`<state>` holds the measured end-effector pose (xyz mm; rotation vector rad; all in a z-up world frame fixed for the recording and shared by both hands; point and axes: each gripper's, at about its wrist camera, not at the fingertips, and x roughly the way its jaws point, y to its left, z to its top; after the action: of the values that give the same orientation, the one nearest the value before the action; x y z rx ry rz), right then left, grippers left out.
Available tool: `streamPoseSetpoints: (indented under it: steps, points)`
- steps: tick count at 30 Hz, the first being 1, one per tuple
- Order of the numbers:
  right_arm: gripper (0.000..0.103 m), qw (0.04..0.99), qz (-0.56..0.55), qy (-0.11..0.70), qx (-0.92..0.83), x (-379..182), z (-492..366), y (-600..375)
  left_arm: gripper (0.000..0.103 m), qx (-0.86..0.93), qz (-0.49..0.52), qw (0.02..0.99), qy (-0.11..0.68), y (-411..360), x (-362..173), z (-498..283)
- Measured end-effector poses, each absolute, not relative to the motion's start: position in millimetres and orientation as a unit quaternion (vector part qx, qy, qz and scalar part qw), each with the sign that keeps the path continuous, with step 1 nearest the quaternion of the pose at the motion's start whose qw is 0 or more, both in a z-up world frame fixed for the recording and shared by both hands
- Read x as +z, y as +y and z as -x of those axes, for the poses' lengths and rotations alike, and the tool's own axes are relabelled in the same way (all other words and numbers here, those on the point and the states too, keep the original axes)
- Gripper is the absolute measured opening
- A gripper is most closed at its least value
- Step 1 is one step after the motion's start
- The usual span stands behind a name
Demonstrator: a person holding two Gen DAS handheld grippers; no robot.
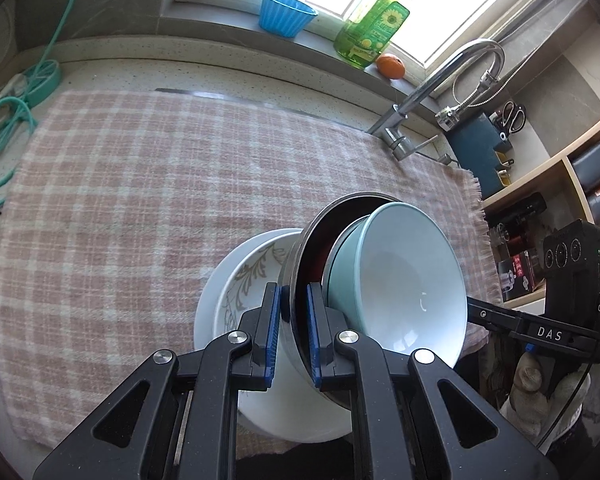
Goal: Organize plates and bowls
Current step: 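Lift the nested bowl set and lower it onto the plate stack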
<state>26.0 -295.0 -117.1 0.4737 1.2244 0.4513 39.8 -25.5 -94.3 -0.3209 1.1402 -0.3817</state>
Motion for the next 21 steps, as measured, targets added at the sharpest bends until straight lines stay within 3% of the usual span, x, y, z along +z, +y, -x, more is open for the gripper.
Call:
streamPoseSetpoints:
  steps: [21]
  points:
    - [0.013,0.759,-0.209,0.581,0.207,-132,-19,-280,0.009,-0.166,0.146,0.811,0.542,-15,-104,-24]
